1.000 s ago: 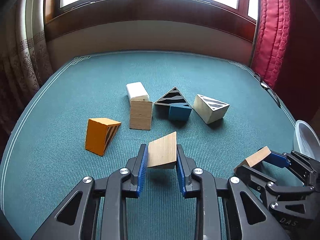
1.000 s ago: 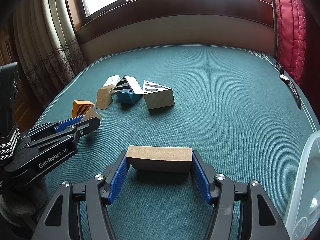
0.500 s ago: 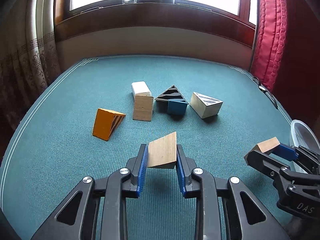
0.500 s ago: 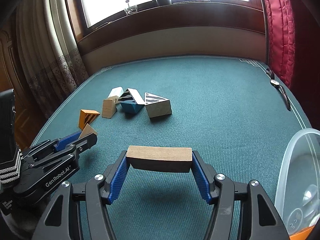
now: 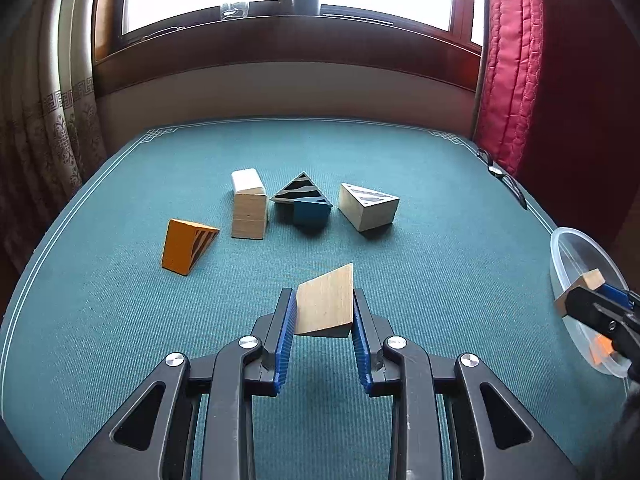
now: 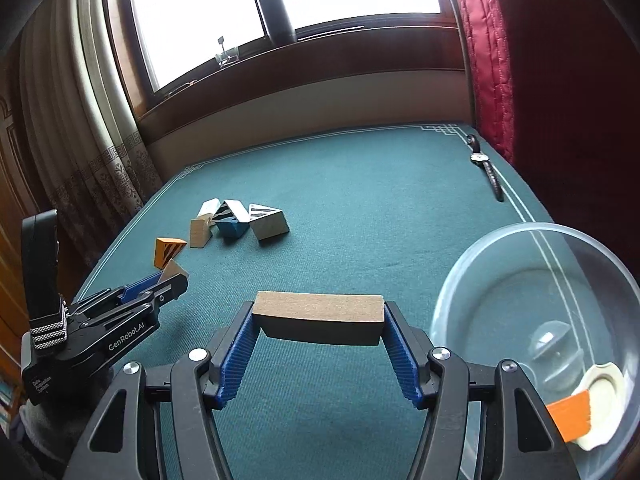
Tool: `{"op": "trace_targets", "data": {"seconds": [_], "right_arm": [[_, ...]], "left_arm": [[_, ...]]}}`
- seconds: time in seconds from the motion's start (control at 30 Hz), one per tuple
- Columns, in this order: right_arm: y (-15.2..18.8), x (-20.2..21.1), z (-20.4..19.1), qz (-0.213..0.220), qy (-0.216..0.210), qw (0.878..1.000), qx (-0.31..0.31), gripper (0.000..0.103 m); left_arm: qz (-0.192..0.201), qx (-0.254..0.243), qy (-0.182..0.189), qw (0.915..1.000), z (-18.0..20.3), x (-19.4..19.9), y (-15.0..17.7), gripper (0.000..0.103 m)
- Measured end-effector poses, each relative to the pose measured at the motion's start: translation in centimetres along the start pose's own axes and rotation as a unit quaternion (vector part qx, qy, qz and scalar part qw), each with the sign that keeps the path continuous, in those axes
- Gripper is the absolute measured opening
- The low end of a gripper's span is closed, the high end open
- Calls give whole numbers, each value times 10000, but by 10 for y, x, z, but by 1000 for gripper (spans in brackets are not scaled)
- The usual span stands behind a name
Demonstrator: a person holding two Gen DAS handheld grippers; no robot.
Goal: Organize rigid objects
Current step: 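Lower the wooden bar into the clear bowl and open the right gripper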
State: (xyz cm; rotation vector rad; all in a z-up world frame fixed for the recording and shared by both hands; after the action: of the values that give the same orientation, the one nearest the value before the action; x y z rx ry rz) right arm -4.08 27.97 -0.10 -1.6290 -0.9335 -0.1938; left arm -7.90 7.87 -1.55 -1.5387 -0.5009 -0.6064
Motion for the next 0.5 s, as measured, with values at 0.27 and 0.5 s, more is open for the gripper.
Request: {"op": "trace_targets", "data": {"seconds": [0.27,0.5], "right_arm": [[-6,45,44,378,449,9979,-283,65],[3,69,84,478,823,9939,-562,65]], "left_arm": [[6,-100,137,9999,20,10,3,28],[3,-309,249,9992,46,20,4,28]]}}
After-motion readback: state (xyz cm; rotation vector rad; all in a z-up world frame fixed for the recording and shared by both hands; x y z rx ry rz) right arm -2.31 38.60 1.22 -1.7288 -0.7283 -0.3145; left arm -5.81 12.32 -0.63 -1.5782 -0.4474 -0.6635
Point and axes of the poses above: each gripper's, at about its wrist camera, not at the fingertips, and x roughly against the way its jaws point, z to its right, y to its underside, the point moved 8 cm from there along -x, roughly the way its jaws point, and after that the axes turned 8 degrees about -y, right-handed, at the moved point
